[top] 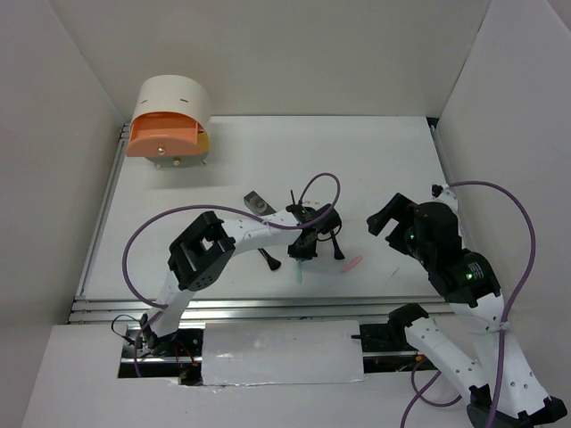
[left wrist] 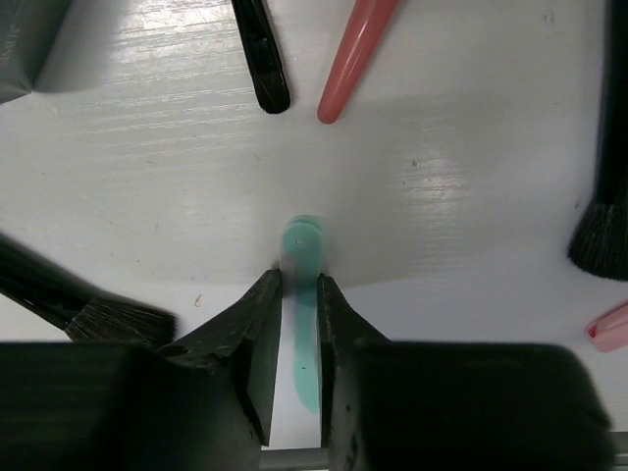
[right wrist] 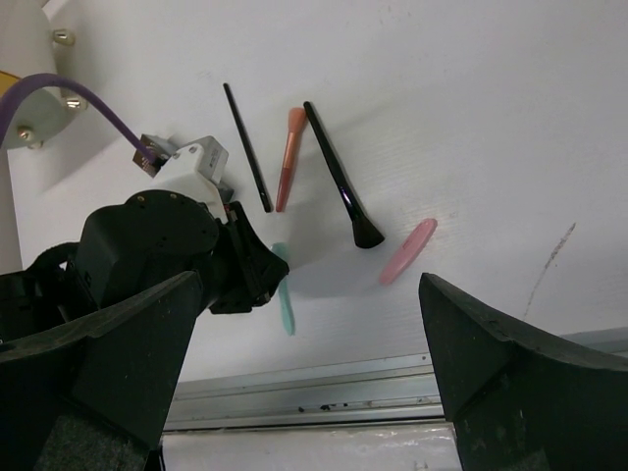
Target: Organize the makeup
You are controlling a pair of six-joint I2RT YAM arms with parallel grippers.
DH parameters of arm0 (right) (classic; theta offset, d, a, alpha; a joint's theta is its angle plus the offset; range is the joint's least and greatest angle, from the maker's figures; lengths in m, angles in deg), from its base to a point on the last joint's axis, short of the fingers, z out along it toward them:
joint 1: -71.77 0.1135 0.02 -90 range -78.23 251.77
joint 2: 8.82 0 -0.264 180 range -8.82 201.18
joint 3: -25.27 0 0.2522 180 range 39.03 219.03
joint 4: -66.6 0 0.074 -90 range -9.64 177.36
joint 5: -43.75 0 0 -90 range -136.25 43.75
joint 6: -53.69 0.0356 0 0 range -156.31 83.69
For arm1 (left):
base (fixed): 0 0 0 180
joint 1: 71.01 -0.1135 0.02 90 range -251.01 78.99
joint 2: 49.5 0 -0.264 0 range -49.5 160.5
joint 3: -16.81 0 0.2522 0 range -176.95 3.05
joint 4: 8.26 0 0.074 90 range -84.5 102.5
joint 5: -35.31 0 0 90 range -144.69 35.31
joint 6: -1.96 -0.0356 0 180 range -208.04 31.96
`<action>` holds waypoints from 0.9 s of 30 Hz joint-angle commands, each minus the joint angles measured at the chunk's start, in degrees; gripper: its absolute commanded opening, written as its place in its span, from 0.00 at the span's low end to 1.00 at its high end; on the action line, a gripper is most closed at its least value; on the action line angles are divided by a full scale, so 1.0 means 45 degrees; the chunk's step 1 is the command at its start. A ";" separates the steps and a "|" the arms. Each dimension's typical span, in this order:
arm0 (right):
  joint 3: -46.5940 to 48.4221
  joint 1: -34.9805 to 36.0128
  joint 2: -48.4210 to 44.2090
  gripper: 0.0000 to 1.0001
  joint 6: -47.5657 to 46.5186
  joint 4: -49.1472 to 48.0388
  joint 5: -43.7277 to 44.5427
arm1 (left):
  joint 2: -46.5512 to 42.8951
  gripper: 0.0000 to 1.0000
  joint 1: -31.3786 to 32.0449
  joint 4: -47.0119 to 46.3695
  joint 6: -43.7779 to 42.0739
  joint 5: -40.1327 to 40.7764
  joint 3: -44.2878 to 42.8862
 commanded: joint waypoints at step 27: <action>0.0396 -0.0033 0.0174 1.00 -0.0373 -0.0867 0.0247 | -0.2271 0.01 -0.1720 0.3059 -0.1294 0.0993 -0.4692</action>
